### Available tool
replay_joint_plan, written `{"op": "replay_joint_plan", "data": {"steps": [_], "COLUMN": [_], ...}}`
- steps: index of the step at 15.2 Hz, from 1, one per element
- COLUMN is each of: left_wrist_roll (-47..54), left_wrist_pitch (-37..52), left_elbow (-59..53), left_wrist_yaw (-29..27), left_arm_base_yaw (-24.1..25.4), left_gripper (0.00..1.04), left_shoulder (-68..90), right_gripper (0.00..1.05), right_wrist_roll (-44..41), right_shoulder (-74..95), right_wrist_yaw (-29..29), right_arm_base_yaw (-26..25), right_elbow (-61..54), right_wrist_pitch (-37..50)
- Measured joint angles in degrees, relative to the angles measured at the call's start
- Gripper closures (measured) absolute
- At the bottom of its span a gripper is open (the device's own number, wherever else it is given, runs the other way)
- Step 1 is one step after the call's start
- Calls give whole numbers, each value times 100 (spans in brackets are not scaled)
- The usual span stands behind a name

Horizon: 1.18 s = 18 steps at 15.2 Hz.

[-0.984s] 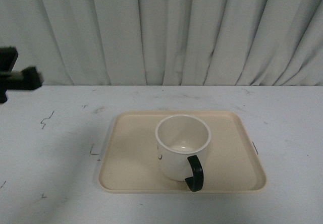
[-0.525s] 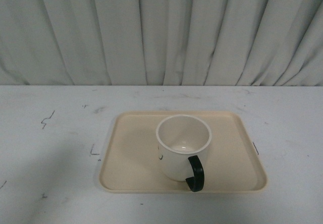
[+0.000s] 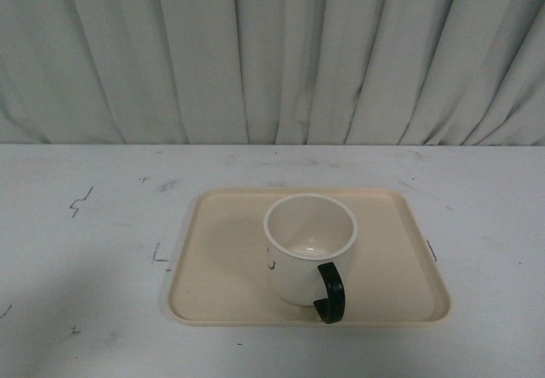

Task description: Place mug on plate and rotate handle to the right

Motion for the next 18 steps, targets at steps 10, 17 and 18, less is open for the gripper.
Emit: {"op": "replay_joint_plan", "data": {"steps": [10,17,18], "left_wrist_roll": [0,0,0], "left_wrist_pitch": [-2111,-2979,-3077], "left_elbow": [-83,-83,-83], "left_wrist_yaw": [0,0,0], "left_arm_base_yaw": [2,2,2], "left_gripper": [103,103,103], "left_shoulder": [-2299,-3178,-3270], "right_gripper": [6,6,6], "right_wrist_roll": [0,0,0], "right_shoulder": [0,0,0], "right_wrist_yaw": [2,0,2], "right_arm_base_yaw": [0,0,0], "right_elbow": [0,0,0], "right_wrist_pitch": [-2,-2,-2]}}
